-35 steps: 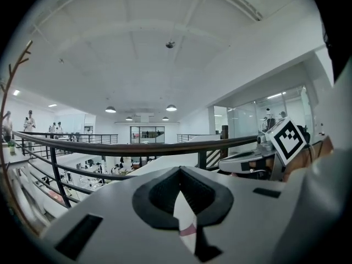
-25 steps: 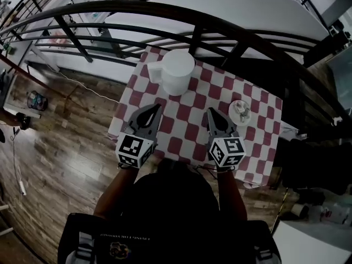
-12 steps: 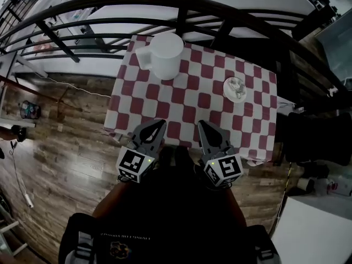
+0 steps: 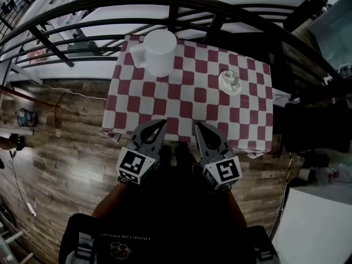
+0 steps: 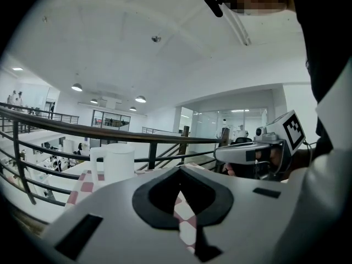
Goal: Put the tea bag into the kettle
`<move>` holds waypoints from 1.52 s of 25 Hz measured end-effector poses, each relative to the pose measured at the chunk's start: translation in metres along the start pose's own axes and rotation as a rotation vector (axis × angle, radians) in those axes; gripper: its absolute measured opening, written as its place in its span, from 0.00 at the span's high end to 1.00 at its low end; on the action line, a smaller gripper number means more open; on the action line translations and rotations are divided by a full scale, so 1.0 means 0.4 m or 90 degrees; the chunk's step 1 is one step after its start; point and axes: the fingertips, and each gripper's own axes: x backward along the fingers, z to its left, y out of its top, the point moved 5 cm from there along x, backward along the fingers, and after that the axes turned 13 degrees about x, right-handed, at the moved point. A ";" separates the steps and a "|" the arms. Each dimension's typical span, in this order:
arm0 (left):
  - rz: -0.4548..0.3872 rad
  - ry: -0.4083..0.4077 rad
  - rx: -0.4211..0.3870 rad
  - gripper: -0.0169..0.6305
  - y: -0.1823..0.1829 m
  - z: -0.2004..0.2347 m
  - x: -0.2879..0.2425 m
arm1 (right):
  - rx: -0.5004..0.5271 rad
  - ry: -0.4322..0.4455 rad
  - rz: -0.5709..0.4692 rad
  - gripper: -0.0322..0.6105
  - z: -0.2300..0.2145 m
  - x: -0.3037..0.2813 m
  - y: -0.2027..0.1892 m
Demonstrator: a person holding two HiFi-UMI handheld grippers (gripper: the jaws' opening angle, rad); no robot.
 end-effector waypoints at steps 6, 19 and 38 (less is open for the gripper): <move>0.003 -0.022 -0.005 0.97 0.002 -0.021 -0.011 | 0.012 -0.019 0.009 0.93 -0.008 0.023 0.002; -0.001 -0.021 -0.012 0.97 0.015 -0.079 -0.072 | 0.012 -0.024 -0.001 0.93 -0.081 0.068 -0.007; 0.014 0.004 -0.017 0.97 -0.026 -0.237 -0.213 | -0.015 -0.004 0.003 0.93 -0.251 0.183 -0.085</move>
